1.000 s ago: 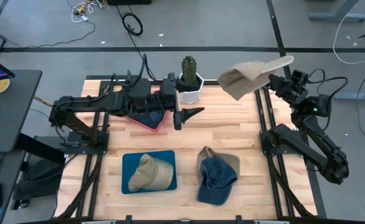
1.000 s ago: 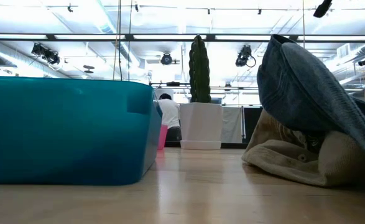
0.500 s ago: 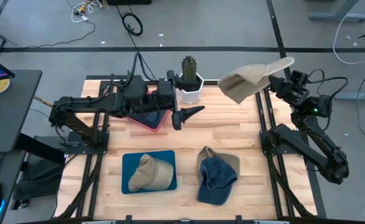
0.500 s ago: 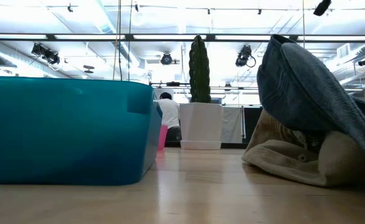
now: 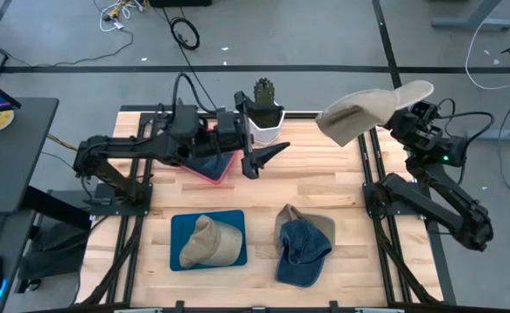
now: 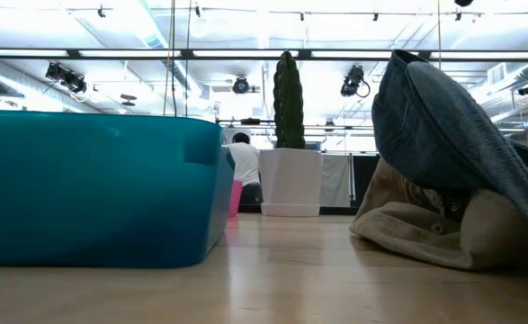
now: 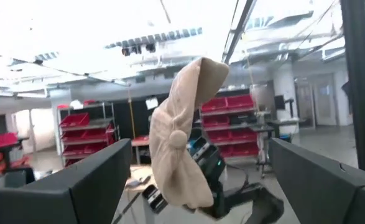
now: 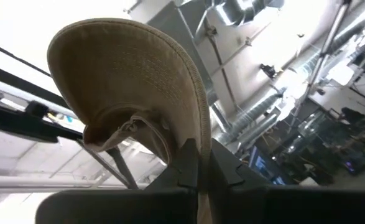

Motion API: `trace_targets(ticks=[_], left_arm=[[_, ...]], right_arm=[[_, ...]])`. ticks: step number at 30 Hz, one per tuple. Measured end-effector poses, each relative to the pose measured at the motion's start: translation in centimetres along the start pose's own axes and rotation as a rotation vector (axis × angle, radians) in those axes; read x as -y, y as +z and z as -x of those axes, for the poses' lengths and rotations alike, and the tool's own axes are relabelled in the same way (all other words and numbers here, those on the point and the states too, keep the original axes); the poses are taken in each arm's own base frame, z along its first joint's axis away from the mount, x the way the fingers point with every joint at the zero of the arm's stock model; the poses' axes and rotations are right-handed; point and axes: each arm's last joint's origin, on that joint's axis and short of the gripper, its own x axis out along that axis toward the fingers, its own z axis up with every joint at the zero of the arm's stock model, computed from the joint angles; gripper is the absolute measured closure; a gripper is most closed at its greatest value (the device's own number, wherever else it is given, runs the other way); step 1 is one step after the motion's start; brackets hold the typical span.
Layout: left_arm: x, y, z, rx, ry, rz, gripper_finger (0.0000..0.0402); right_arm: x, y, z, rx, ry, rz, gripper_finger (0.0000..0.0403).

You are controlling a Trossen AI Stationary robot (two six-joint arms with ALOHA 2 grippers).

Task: Pick & Place hat
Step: Put the top brown cap into the blue bin

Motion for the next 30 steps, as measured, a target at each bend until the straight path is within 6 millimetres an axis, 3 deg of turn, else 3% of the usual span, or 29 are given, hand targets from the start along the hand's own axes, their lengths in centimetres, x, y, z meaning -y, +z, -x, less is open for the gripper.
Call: trace_targets(ticks=[16, 30], left_arm=[[-0.5, -5.9, -3.3, 0.071, 0.048, 0.054, 0.0019], [-0.6, -6.1, -3.4, 0.066, 0.050, 0.061, 0.0019]], right_arm=[[2.1, -1.4, -1.7, -0.104, 0.002, -0.049, 0.0397], [3.7, -2.7, -2.9, -0.167, -0.025, -0.074, 0.0397]])
